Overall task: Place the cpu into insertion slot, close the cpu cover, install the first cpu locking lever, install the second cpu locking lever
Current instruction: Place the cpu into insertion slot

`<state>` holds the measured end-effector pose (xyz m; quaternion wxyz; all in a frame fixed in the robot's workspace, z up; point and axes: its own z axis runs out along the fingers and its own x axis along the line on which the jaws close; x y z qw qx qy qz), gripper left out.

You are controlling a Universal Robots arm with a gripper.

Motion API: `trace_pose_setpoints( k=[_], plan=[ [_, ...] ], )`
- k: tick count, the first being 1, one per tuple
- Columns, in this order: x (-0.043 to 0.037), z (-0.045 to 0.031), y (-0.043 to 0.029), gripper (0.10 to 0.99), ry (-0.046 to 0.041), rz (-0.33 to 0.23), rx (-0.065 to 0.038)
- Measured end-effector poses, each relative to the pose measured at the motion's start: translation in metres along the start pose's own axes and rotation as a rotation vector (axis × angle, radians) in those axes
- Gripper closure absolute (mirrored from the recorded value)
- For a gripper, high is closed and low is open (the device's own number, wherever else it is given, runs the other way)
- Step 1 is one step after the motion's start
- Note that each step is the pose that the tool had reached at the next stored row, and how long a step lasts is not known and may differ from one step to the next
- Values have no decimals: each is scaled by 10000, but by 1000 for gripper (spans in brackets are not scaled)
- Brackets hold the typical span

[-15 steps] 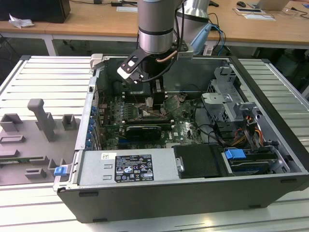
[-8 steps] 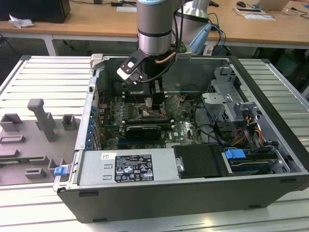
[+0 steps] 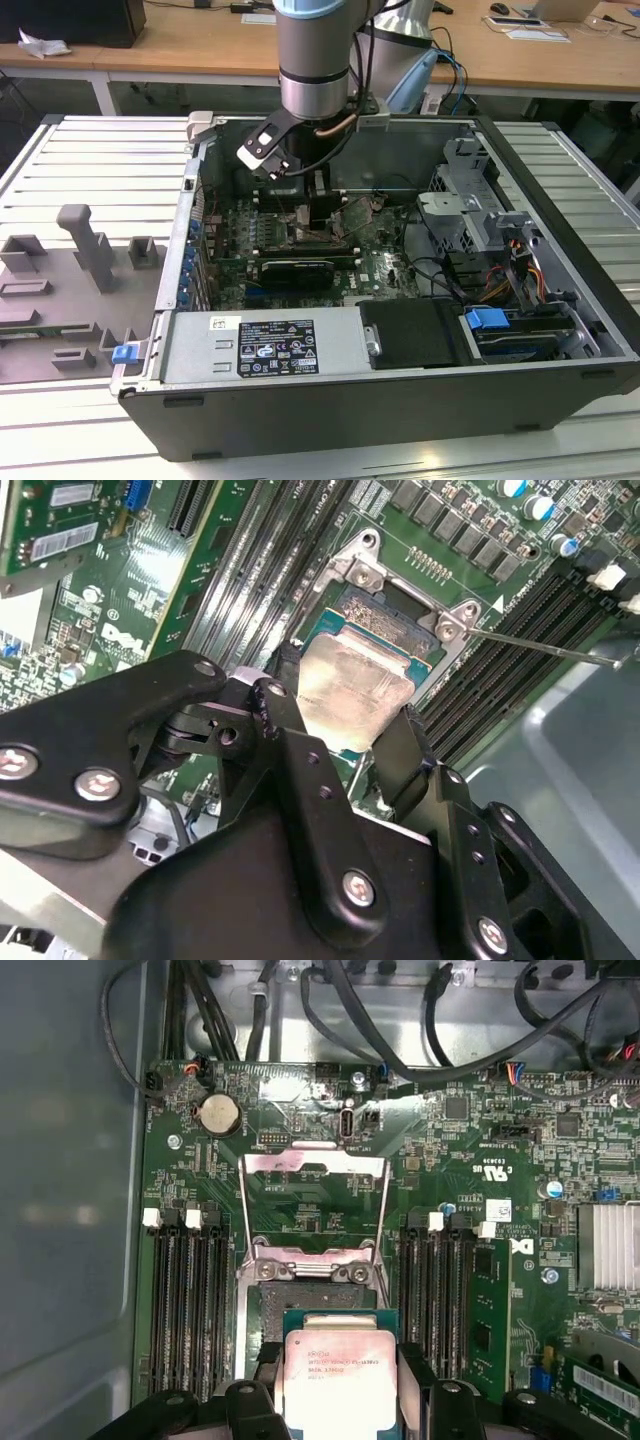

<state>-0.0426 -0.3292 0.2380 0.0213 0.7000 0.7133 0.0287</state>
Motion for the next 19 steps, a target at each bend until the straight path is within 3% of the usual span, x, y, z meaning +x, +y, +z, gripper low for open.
trace_pose_setpoints(
  k=[19],
  plan=[
    [49,159,-26,549,-3,2,2]
  ],
)
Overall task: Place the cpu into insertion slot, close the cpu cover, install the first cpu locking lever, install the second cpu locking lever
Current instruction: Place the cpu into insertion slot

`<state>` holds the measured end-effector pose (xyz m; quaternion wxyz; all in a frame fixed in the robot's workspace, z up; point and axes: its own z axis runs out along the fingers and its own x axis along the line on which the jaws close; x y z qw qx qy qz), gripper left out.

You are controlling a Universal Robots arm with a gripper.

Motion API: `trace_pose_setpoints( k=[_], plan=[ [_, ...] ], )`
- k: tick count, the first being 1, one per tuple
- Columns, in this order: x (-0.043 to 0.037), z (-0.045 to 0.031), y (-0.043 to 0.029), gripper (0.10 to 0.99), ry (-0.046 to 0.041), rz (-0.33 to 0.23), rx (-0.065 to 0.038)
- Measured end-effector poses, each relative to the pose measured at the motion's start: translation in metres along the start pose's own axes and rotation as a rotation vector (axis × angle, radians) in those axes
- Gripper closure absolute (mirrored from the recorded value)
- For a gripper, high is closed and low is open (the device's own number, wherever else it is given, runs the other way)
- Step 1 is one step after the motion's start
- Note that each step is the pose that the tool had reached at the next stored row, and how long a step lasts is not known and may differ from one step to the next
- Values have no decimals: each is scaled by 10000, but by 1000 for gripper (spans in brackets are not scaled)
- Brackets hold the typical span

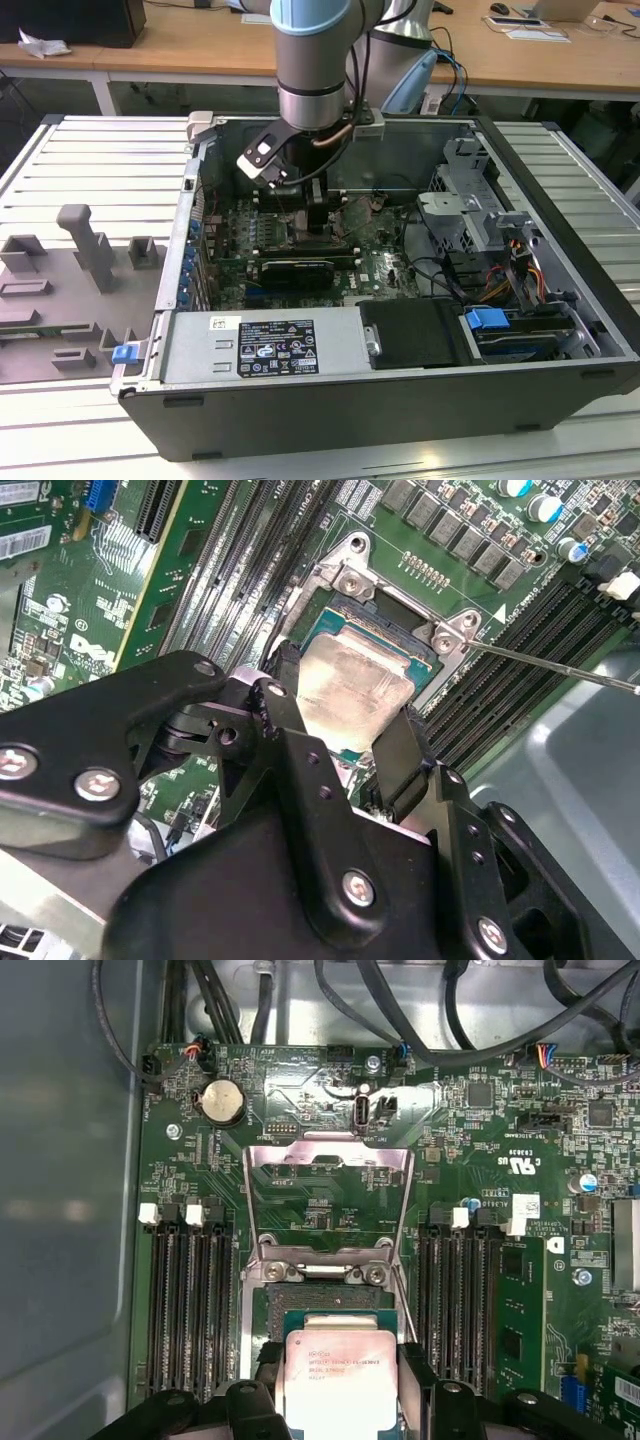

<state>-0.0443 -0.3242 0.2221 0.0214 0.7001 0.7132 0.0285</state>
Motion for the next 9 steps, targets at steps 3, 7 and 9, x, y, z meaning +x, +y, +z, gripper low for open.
trace_pose_setpoints(
  k=[3,7,9],
  plan=[
    [0,11,-1,549,0,0,-1],
    [0,29,-2,549,2,0,-1],
    [0,40,-2,549,1,0,-1]
  ],
)
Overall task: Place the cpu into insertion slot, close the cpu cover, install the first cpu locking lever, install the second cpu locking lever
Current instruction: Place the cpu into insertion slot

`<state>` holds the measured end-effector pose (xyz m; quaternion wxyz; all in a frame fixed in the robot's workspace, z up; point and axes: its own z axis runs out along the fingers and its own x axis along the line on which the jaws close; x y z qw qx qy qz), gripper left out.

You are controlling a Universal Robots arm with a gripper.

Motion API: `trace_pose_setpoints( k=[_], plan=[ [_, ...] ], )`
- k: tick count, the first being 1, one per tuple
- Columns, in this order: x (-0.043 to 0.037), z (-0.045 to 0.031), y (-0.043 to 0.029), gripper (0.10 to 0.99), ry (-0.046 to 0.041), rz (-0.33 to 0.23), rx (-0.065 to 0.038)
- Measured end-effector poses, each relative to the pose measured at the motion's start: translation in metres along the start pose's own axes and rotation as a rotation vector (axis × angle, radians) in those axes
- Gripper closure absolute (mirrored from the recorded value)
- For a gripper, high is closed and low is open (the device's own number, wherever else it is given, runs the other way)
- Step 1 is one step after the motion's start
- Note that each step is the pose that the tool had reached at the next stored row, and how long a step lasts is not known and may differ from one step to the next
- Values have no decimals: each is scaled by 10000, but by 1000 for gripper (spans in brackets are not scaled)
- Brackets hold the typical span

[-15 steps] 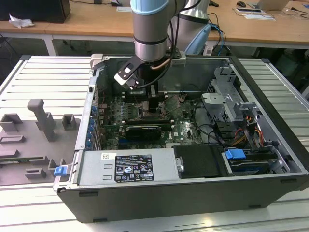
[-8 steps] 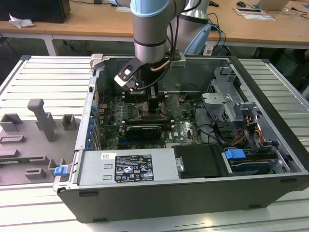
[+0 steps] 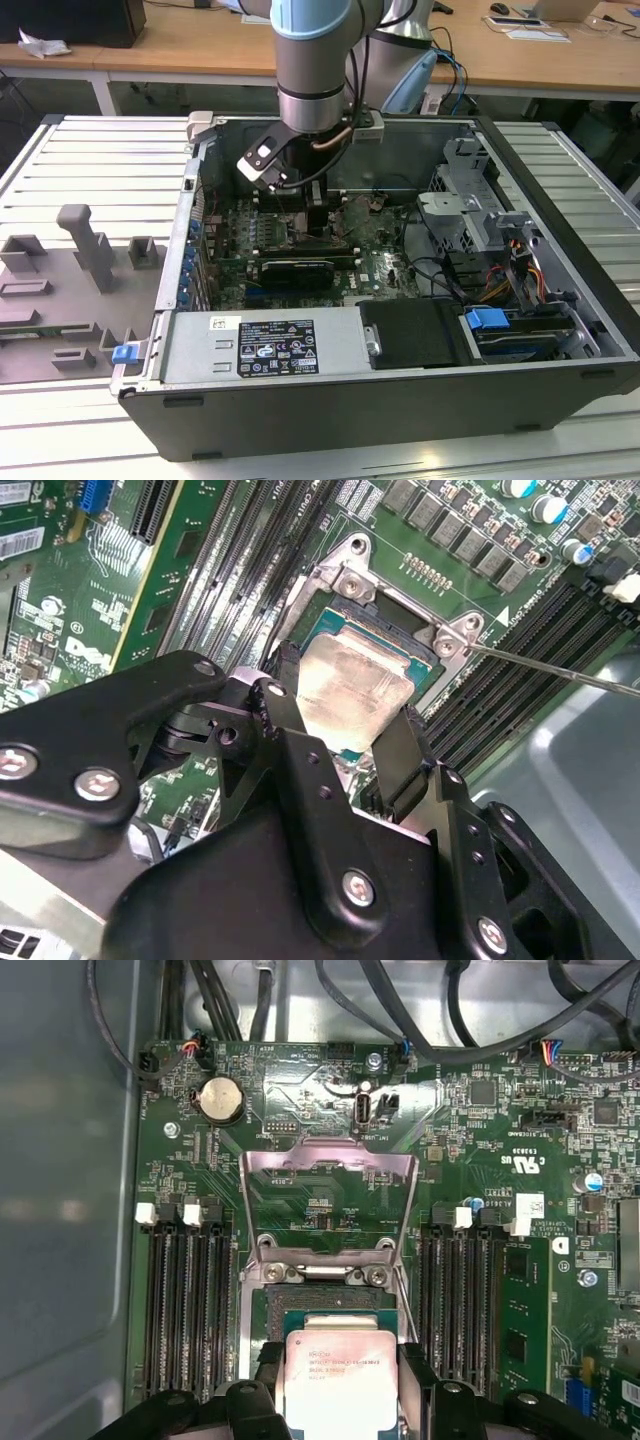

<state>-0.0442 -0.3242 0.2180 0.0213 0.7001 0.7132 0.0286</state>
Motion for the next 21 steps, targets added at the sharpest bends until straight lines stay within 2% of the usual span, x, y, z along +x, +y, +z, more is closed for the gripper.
trace_pose_setpoints(
  k=[15,21],
  plan=[
    [32,105,-7,549,-16,222,28],
    [54,144,21,549,-18,268,80]
  ],
)
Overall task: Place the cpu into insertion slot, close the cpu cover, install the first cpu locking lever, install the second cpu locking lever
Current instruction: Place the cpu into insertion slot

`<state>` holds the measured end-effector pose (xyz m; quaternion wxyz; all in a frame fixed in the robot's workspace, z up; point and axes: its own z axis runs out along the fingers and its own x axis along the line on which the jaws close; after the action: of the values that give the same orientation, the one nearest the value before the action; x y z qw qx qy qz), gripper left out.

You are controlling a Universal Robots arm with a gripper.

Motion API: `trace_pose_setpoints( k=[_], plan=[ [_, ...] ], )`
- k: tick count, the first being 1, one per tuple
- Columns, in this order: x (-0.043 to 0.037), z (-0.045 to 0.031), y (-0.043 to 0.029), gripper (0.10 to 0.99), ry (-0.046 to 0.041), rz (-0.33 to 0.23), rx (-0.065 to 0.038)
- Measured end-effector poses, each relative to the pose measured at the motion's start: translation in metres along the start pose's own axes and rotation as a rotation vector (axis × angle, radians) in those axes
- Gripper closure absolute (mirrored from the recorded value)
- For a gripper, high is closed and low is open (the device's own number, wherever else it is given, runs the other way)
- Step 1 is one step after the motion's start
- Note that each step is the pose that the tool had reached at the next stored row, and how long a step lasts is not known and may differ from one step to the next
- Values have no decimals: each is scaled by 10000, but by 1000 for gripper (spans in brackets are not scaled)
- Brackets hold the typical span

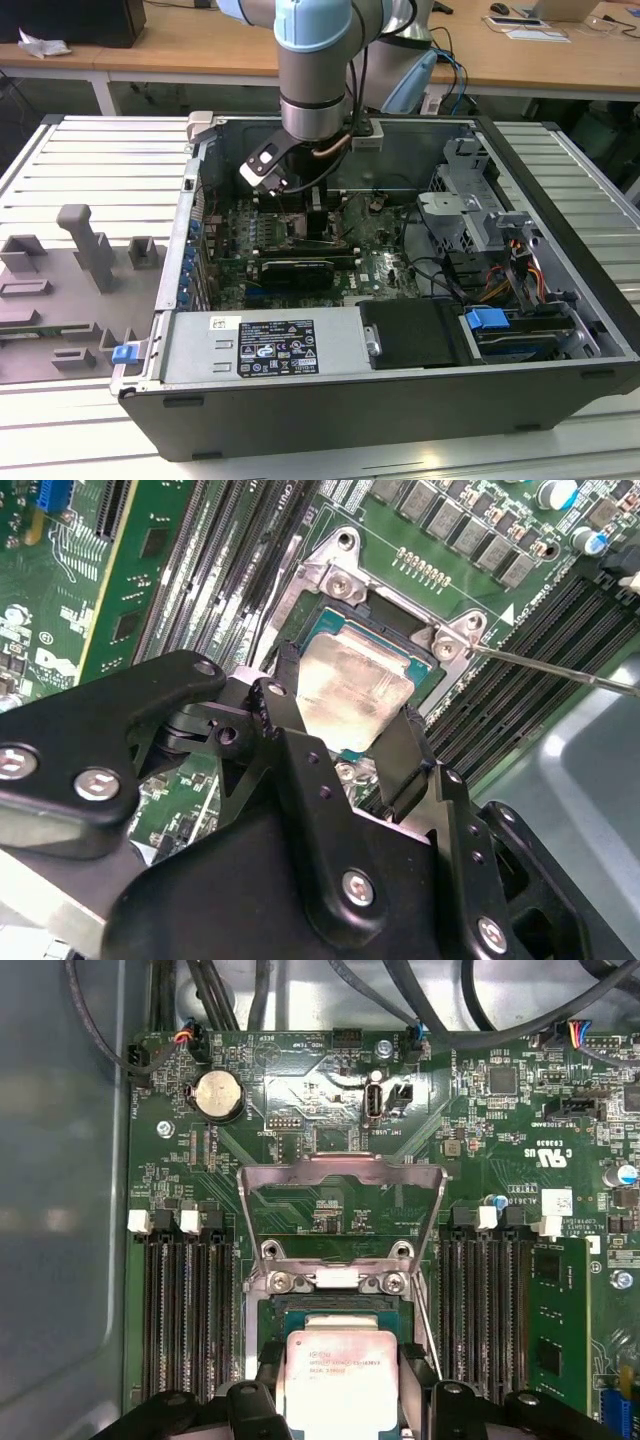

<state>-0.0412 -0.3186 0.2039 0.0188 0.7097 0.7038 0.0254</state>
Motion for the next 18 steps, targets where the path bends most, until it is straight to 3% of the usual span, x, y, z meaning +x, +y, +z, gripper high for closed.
trace_pose_setpoints(
  k=[6,14,15,18],
  plan=[
    [1,41,8,549,-4,22,17],
    [2,43,8,549,-3,23,17],
    [3,44,9,471,-3,24,17],
    [19,47,12,471,14,24,17]
  ],
)
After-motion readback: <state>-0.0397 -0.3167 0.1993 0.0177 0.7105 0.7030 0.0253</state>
